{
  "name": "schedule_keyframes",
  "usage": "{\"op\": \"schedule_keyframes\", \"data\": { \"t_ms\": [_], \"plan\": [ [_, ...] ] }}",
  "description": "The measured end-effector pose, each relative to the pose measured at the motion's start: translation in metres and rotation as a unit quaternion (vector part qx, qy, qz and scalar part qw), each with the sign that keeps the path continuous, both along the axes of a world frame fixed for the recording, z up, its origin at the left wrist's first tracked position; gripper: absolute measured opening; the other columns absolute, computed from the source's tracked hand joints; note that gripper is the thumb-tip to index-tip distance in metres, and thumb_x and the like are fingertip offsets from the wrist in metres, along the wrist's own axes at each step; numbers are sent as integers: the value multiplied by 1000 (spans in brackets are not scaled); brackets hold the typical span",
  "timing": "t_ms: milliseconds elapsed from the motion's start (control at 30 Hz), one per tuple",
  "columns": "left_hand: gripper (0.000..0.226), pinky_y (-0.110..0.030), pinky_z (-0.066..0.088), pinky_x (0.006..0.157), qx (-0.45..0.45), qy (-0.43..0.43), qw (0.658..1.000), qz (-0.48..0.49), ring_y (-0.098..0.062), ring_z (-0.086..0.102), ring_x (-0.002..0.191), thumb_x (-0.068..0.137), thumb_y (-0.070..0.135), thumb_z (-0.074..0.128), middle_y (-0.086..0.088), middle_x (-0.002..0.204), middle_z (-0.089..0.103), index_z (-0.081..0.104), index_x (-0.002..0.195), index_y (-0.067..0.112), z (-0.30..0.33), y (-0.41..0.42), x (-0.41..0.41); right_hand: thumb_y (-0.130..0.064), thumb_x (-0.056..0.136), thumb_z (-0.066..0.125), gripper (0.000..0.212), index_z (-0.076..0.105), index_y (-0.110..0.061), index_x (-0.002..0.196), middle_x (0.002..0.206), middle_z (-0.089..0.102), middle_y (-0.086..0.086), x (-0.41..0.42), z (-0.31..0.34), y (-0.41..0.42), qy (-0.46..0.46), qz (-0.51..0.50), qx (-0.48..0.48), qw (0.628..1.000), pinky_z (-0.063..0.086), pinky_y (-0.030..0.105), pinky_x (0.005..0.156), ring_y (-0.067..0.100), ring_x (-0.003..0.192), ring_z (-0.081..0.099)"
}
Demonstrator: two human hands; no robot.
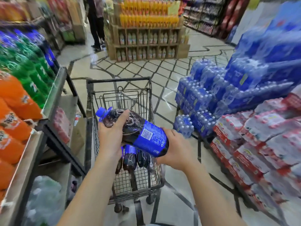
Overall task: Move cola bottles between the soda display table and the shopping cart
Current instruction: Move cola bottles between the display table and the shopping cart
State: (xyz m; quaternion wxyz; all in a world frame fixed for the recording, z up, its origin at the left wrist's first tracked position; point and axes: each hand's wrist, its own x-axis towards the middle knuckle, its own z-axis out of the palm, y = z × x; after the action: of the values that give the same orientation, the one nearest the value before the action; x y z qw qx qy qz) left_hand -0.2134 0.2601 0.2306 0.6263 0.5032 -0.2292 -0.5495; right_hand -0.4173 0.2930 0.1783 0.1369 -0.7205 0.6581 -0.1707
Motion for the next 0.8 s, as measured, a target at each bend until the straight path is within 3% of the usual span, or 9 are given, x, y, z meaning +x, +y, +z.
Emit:
{"op": "schedule_keyframes", "data": {
  "t_ms": [100,200,267,367,533,700,800],
  "plan": [
    [43,-54,63,91,-43,-14,999,21,-26,78,102,82,24,91,1,107,80,63,114,23,25,33,-10,-61,53,82,115,33,-34,153,135,52,-10,-8,23,27,-14,14,-26,999,49,40,98,18,120,52],
    [57,-60,59,96,-72,-42,996,45,-27,77,107,74,33,96,-2,117,78,65,121,23,46,70,-16,-63,54,83,115,32,-35,153,138,51,-11,-16,41,56,-32,35,-45,998,48,40,101,18,122,52],
    [65,-62,58,97,-85,-63,992,64,-27,76,109,67,40,98,-1,117,78,66,122,26,59,96,-18,-63,55,83,114,31,-36,153,141,50,-12,-18,51,76,-42,50,-59,996,47,40,103,17,125,51],
    [54,-64,57,97,-110,-79,987,88,-29,76,108,68,38,97,-2,114,79,72,114,27,77,136,-15,-64,56,84,117,29,-34,154,144,48,-10,-15,63,104,-52,82,-82,992,45,41,107,15,129,47],
    [68,-58,62,92,-126,-107,979,123,-24,79,100,74,33,95,-4,116,78,63,132,19,103,204,3,-70,54,80,120,24,-35,155,144,46,-10,6,81,150,-81,128,-80,985,45,45,109,17,129,47],
    [83,-64,60,93,-141,-148,966,161,-31,78,102,58,50,99,-7,114,79,69,128,18,118,266,38,-67,57,84,121,24,-33,157,145,45,-11,43,95,194,-75,174,-97,977,44,41,109,16,129,48],
    [71,-63,60,93,-152,-155,958,189,-34,78,100,64,44,98,-11,111,79,72,122,15,124,309,67,-64,58,85,119,25,-34,157,143,46,-12,74,103,224,-83,210,-112,968,43,36,107,14,128,48]
  ]
}}
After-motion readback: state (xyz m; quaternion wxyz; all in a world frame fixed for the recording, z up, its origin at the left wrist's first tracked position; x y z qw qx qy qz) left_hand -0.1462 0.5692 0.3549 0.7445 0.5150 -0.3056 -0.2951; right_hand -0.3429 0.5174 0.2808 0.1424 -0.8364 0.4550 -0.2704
